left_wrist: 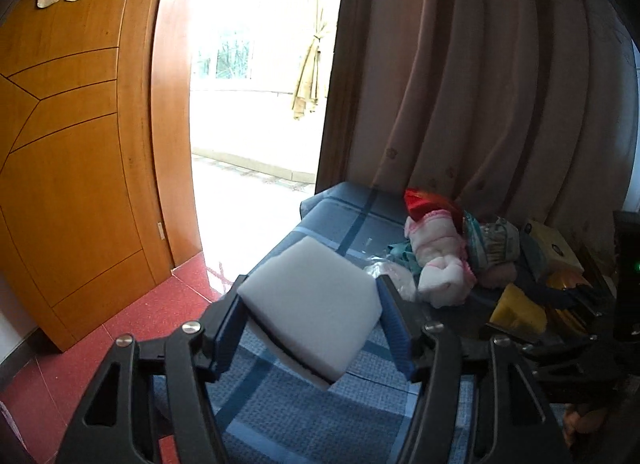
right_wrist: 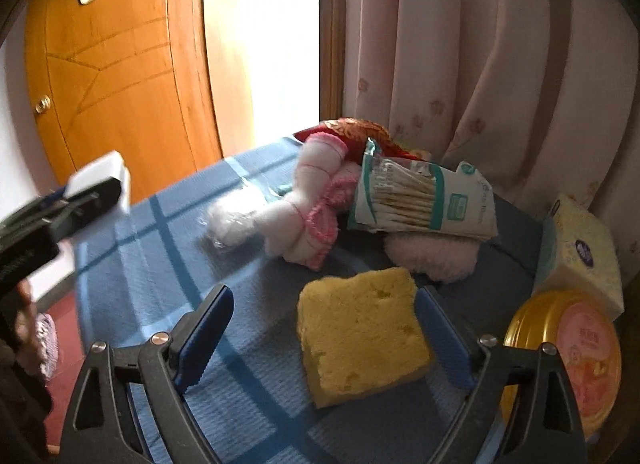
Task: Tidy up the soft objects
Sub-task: 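Grasp the white melamine sponge with the left tool while the right tool grasps the yellow sponge, then carry both sponges into the gold tray and open both tools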
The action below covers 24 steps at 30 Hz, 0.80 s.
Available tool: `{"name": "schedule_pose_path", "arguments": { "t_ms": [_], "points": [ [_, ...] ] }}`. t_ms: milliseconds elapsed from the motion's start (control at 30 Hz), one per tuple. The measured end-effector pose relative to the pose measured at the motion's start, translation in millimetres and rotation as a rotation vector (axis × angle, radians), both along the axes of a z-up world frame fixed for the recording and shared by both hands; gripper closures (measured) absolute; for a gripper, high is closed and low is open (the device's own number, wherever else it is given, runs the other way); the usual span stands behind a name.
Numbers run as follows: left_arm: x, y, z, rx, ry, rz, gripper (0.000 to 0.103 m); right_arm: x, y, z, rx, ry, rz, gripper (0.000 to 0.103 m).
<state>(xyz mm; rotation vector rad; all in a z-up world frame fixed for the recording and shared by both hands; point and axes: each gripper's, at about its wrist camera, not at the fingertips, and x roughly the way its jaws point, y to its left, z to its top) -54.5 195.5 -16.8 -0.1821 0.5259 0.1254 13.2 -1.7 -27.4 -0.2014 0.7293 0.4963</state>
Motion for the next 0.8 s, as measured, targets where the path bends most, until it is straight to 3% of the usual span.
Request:
{"name": "schedule_pose_path", "arguments": {
  "t_ms": [133, 300, 433, 567, 800],
  "points": [
    [0, -2, 0, 0.004, 0.004, -0.007, 0.040, 9, 5, -7, -0.095, 0.015, -0.033, 0.010],
    [2, -3, -1, 0.005, 0.010, -0.007, 0.040, 24, -12, -12, -0.063, 0.081, -0.080, 0.015],
    [2, -7, -3, 0.000, 0.016, -0.013, 0.040, 19, -28, -9, -0.064, 0.053, -0.134, 0.055],
    [1, -21, -3, 0.022, 0.003, -0.039, 0.040, 8, -59, 3, 0.150, 0.064, -0.099, 0.056],
    [0, -60, 4, 0.056, -0.050, -0.112, 0.040, -39, -78, 30, 0.260, -0.115, -0.062, 0.056]
  ]
}}
